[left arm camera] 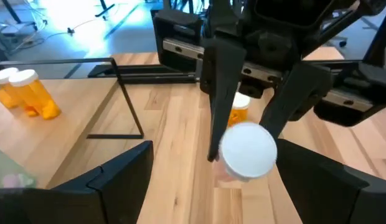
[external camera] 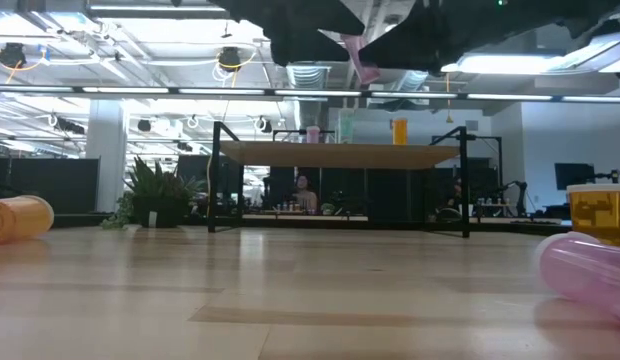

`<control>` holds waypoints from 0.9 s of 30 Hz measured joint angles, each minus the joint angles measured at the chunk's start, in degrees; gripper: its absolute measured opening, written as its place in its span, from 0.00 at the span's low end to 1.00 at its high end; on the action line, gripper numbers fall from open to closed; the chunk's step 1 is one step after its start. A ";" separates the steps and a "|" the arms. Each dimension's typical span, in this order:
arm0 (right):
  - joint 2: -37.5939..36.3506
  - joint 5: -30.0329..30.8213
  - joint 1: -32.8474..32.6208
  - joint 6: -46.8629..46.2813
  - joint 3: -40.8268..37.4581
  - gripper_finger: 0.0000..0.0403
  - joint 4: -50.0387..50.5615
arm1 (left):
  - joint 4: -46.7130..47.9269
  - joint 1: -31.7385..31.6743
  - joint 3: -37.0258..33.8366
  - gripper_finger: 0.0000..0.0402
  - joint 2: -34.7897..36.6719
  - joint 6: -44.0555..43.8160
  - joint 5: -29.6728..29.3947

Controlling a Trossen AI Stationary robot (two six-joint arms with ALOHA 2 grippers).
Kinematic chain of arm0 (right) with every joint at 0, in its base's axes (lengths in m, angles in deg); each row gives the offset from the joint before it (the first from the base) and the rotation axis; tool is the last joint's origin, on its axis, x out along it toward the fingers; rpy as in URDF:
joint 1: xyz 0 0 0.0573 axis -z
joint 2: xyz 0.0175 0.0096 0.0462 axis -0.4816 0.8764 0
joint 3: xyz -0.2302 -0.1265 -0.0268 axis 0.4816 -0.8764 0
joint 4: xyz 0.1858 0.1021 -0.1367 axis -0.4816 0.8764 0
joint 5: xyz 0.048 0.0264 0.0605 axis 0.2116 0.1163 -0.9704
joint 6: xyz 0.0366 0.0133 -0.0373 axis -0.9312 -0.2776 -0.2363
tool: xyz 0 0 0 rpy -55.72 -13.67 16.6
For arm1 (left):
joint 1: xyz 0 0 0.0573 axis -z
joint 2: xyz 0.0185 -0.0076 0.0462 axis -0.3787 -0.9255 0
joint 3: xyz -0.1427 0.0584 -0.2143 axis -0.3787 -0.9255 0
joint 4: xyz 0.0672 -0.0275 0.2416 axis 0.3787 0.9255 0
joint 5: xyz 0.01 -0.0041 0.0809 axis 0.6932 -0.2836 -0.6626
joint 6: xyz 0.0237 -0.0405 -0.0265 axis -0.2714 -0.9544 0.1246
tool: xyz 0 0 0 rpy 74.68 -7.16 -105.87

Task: Pick and place medicine bottles onto shelf by color
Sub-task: Put the right pink pill bottle on the shelf aligned with the other pink pill bottle

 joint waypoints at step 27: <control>0.01 0.12 0.17 -0.85 -0.02 0.29 0.54 | 0.83 0.09 0.02 0.39 0.02 0.65 1.17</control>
